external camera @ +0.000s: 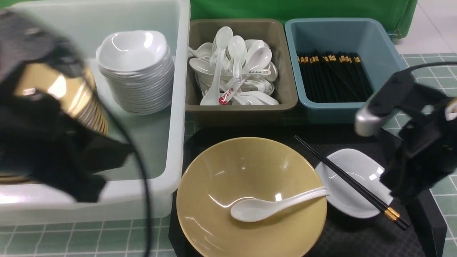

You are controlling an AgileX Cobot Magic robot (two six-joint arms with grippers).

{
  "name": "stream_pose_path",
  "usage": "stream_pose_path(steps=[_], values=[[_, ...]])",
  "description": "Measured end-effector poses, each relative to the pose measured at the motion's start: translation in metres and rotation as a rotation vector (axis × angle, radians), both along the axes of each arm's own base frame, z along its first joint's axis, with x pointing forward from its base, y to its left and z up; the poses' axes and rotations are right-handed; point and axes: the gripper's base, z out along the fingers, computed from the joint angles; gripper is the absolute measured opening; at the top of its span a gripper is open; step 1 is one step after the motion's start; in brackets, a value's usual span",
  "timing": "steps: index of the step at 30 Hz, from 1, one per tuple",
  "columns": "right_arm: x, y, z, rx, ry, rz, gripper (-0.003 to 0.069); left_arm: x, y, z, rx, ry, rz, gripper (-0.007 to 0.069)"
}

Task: On blue table put chopsticks spoon bowls plates into blue grey white boxes.
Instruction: 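Move the grippers toward the tableware on the black tray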

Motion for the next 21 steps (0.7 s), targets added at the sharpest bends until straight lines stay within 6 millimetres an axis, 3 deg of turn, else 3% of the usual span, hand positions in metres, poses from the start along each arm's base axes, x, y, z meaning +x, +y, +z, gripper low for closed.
stream_pose_path(steps=[4,6,10,13,15,17,21], values=[[0.029,0.009,-0.034,-0.027,0.001,-0.029,0.0187,0.024,-0.038,-0.012,0.014,0.027,-0.098,-0.0013],[0.034,0.011,-0.040,-0.027,0.000,-0.033,0.0241,0.027,-0.044,-0.016,0.022,0.037,-0.111,-0.0013],[0.049,0.016,-0.062,-0.025,-0.005,-0.048,0.0427,0.039,-0.054,-0.032,0.051,0.089,-0.122,-0.0013],[0.055,0.018,-0.077,-0.038,0.019,-0.048,0.0465,0.043,-0.057,-0.037,0.061,0.101,-0.121,-0.0013],[0.056,0.019,-0.082,-0.043,0.032,-0.047,0.0459,0.043,-0.057,-0.038,0.061,0.103,-0.120,-0.0013],[0.058,0.019,-0.088,-0.052,0.049,-0.047,0.0405,0.044,-0.057,-0.038,0.060,0.098,-0.118,-0.0013],[0.058,0.019,-0.090,-0.053,0.056,-0.055,0.0237,0.045,-0.057,-0.038,0.064,0.091,-0.118,-0.0013]])
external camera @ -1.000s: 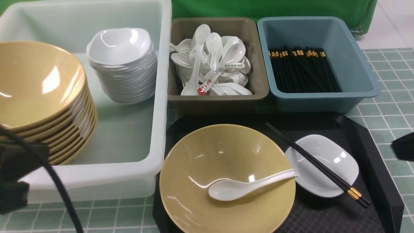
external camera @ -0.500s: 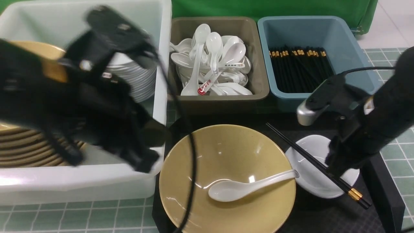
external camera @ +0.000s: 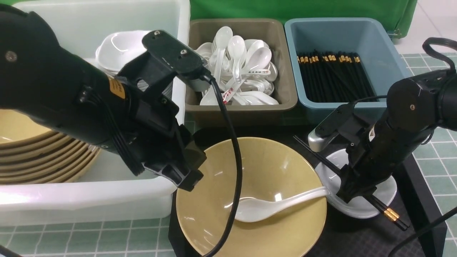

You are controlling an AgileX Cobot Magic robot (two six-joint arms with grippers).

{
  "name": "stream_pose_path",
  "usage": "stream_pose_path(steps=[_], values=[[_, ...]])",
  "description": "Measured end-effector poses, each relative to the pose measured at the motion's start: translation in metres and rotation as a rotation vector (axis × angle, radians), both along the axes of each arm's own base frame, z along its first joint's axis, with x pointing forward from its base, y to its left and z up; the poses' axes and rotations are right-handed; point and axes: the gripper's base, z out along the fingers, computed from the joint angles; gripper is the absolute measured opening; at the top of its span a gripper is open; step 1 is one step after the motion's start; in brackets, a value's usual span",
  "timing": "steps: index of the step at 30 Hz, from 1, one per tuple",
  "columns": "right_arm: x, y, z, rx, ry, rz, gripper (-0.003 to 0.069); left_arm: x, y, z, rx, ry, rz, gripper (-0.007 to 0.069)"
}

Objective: On blue table put chopsticks spoon bowls plates into blue grey white boxes.

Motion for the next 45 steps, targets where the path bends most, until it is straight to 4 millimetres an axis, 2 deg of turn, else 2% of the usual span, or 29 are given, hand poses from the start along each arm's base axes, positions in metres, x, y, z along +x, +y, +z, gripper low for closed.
stream_pose_path(steps=[2,7,10,12,14,15,18,21,24,27,31,33,34,35,37,39,40,41,42,43,45], values=[[0.000,0.000,0.000,-0.001,0.002,-0.002,0.0161,0.000,0.000,0.000,0.002,-0.001,0.000,-0.0013],[-0.004,-0.001,0.014,-0.012,0.048,-0.021,0.0161,0.000,-0.001,0.000,-0.008,0.000,0.002,-0.0013],[-0.010,-0.004,0.043,0.004,0.020,-0.038,0.0161,0.000,-0.004,0.003,-0.060,0.003,0.012,-0.0013],[-0.014,-0.006,0.076,0.037,-0.073,-0.053,0.0161,0.004,-0.010,0.006,-0.137,-0.013,0.037,-0.0013],[-0.014,-0.008,0.095,0.062,-0.136,-0.072,0.0161,0.009,-0.013,0.007,-0.173,-0.032,0.048,-0.0013],[-0.012,-0.011,0.110,0.088,-0.193,-0.098,0.0161,0.013,-0.016,0.009,-0.195,-0.054,0.050,-0.0013],[0.001,-0.020,0.138,0.157,-0.334,-0.185,0.0161,0.034,-0.027,0.020,-0.252,-0.159,0.066,-0.0013],[0.026,-0.031,0.154,0.241,-0.467,-0.324,0.0161,0.061,-0.040,0.038,-0.300,-0.288,0.076,-0.0013],[0.058,-0.041,0.154,0.335,-0.572,-0.472,0.0161,0.086,-0.052,0.054,-0.346,-0.420,0.092,-0.0013],[0.095,-0.045,0.138,0.407,-0.634,-0.574,0.0161,0.108,-0.061,0.065,-0.390,-0.524,0.122,-0.0013],[0.132,-0.045,0.108,0.440,-0.631,-0.638,0.0161,0.123,-0.069,0.054,-0.382,-0.532,0.134,-0.0013],[0.147,-0.044,0.093,0.430,-0.612,-0.646,0.0161,0.124,-0.070,0.048,-0.347,-0.517,0.113,-0.0013],[0.148,-0.044,0.091,0.428,-0.608,-0.648,0.0161,0.124,-0.069,0.047,-0.334,-0.515,0.105,-0.0013],[0.159,-0.044,0.079,0.404,-0.574,-0.649,0.0177,0.121,-0.068,0.045,-0.293,-0.495,0.077,-0.0013],[0.163,-0.045,0.073,0.374,-0.535,-0.646,0.0206,0.116,-0.065,0.045,-0.252,-0.469,0.046,-0.0013],[0.164,-0.044,0.072,0.326,-0.472,-0.629,0.0285,0.105,-0.055,0.050,-0.203,-0.414,0.021,-0.0013],[0.160,-0.044,0.078,0.279,-0.416,-0.599,0.0357,0.093,-0.040,0.059,-0.173,-0.367,0.017,-0.0013],[0.159,-0.044,0.079,0.261,-0.403,-0.584,0.0374,0.091,-0.038,0.060,-0.163,-0.351,0.013,-0.0013],[0.150,-0.040,0.089,0.209,-0.353,-0.515,0.0437,0.077,-0.022,0.068,-0.138,-0.305,0.016,-0.0013],[0.148,-0.039,0.091,0.196,-0.339,-0.499,0.0451,0.076,-0.019,0.068,-0.133,-0.298,0.021,-0.0013],[0.132,-0.028,0.106,0.144,-0.284,-0.393,0.0503,0.051,0.006,0.076,-0.112,-0.266,0.038,-0.0013]])
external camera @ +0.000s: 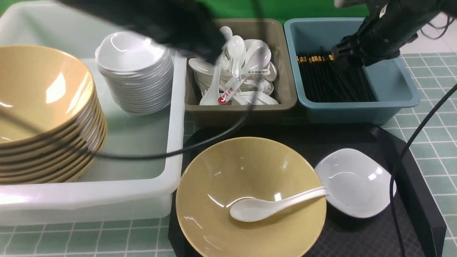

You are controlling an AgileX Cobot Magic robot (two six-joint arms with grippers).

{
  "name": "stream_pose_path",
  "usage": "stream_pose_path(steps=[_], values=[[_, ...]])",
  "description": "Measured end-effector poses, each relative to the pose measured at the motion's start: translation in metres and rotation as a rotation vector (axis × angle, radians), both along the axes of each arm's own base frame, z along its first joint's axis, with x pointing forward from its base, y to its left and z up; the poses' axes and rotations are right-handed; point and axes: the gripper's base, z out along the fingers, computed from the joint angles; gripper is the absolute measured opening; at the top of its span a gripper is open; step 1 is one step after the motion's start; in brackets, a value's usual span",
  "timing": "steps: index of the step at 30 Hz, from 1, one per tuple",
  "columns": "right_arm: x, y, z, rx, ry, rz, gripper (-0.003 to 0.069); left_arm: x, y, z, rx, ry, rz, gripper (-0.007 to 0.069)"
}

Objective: On blue table put chopsticks spoon bowls plates into blue grey white boxes.

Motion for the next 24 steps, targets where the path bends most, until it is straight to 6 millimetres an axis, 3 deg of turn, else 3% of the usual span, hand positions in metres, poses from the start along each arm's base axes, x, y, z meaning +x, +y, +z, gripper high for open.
stream_pose_path(steps=[1,4,5,6,10,12,17,21,24], values=[[-0.001,0.000,0.001,-0.005,0.005,0.007,0.0506,-0.005,0.004,0.000,0.004,0.006,0.003,-0.0013],[-0.037,0.029,0.025,-0.069,0.101,0.203,0.0533,-0.043,0.036,-0.002,-0.001,0.008,0.054,-0.0013],[-0.041,0.033,0.027,-0.073,0.106,0.226,0.0533,-0.045,0.037,-0.005,0.001,0.016,0.056,-0.0013],[-0.058,0.051,0.037,-0.085,0.107,0.315,0.0535,-0.069,0.049,-0.009,-0.011,0.010,0.070,-0.0013],[-0.103,0.093,0.042,-0.125,0.106,0.546,0.0536,-0.103,0.060,-0.037,-0.020,0.054,0.070,-0.0013],[-0.120,0.110,0.038,-0.146,0.119,0.641,0.0536,-0.111,0.062,-0.044,-0.028,0.068,0.070,-0.0013],[-0.159,0.143,0.002,-0.260,0.204,0.965,0.0536,-0.124,0.065,-0.072,-0.039,0.137,0.070,-0.0013],[-0.166,0.150,-0.022,-0.319,0.257,1.109,0.0536,-0.125,0.064,-0.079,-0.046,0.151,0.070,-0.0013],[-0.158,0.157,-0.046,-0.357,0.281,1.172,0.0536,-0.122,0.064,-0.077,-0.060,0.118,0.075,-0.0013]])
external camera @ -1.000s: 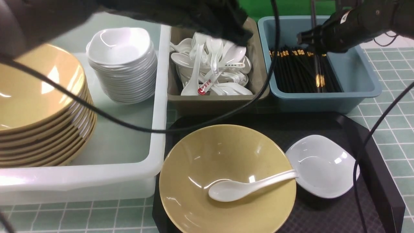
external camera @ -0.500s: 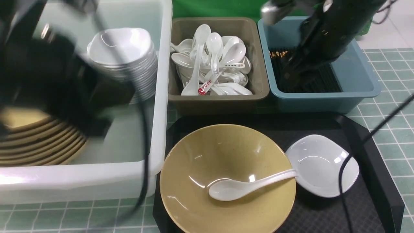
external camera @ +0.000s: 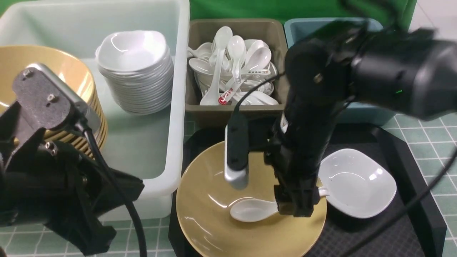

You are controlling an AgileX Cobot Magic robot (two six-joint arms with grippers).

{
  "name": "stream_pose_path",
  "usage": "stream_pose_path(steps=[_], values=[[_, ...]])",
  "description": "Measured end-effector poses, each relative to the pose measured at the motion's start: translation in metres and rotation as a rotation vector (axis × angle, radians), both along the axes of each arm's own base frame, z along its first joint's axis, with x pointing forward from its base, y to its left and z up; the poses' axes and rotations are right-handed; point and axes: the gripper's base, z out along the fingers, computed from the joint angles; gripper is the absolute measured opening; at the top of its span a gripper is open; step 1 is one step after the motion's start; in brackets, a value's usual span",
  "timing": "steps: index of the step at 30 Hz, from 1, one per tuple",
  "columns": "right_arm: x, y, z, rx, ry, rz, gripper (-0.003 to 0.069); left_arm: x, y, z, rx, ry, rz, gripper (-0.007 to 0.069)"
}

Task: On blue table put chopsticks spoon bowls plates into blue grey white boxes.
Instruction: 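Reach down and grasp the white spoon resting in the bowl with the right gripper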

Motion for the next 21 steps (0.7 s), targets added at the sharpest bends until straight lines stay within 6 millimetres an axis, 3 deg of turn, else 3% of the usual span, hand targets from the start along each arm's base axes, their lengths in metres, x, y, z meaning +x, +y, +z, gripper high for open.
stream_pose_path(steps=[7,11,13,14,18,21], values=[[0.013,0.009,-0.049,-0.091,0.064,0.070,0.0502,0.002,-0.001,0.003,-0.029,-0.024,0.012,-0.0013],[0.013,0.011,-0.053,-0.117,0.070,0.079,0.0334,0.004,-0.001,0.004,-0.042,-0.051,0.027,-0.0013],[0.015,0.013,-0.046,-0.114,0.059,0.072,0.0204,0.008,-0.001,0.007,-0.060,-0.078,0.055,-0.0013],[0.015,0.013,-0.046,-0.114,0.059,0.072,0.0204,0.008,-0.001,0.007,-0.060,-0.078,0.055,-0.0013],[0.032,0.020,-0.015,-0.044,-0.031,0.007,0.0209,0.019,-0.001,0.022,-0.100,-0.107,0.135,-0.0013],[0.062,0.012,0.034,0.071,-0.166,-0.109,0.0209,0.035,0.005,0.047,-0.088,-0.171,0.229,-0.0013]])
